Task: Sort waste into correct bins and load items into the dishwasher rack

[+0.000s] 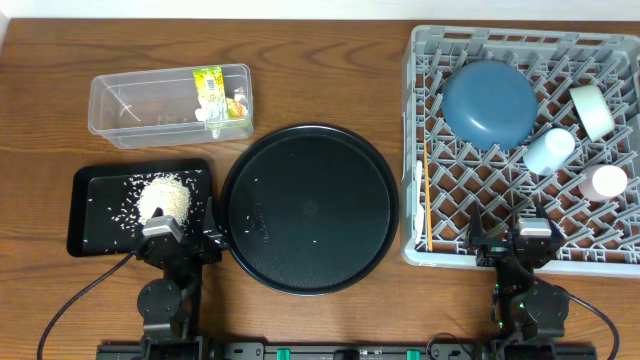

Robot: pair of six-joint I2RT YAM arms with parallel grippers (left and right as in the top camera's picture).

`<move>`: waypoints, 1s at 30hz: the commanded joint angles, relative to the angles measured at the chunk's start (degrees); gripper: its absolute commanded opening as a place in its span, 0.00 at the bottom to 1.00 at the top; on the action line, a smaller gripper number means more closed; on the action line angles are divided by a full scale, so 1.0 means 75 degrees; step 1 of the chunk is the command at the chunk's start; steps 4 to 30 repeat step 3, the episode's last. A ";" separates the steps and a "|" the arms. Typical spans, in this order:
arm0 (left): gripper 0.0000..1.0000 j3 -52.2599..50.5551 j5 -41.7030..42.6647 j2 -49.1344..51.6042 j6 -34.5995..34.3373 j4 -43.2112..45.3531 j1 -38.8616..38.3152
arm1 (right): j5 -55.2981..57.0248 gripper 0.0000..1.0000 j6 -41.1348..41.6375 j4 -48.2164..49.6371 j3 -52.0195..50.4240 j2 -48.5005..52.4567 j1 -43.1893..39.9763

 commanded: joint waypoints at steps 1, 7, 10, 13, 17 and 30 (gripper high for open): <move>0.98 -0.0096 -0.0055 -0.0052 0.0073 -0.0344 0.0032 | -0.0003 0.99 -0.0099 -0.0041 -0.0009 -0.0047 0.0041; 0.98 -0.0096 -0.0055 -0.0052 0.0073 -0.0344 0.0032 | -0.0003 0.99 -0.0099 -0.0038 -0.0009 -0.0044 0.0041; 0.98 -0.0096 -0.0055 -0.0052 0.0073 -0.0344 0.0032 | -0.0003 0.99 -0.0099 -0.0038 -0.0009 -0.0044 0.0041; 0.98 -0.0096 -0.0055 -0.0052 0.0073 -0.0344 0.0032 | -0.0003 0.99 -0.0099 -0.0038 -0.0009 -0.0044 0.0041; 0.98 -0.0096 -0.0055 -0.0052 0.0073 -0.0344 0.0032 | -0.0003 0.99 -0.0099 -0.0038 -0.0009 -0.0044 0.0041; 0.98 -0.0096 -0.0055 -0.0052 0.0073 -0.0344 0.0032 | -0.0003 0.99 -0.0099 -0.0038 -0.0009 -0.0044 0.0041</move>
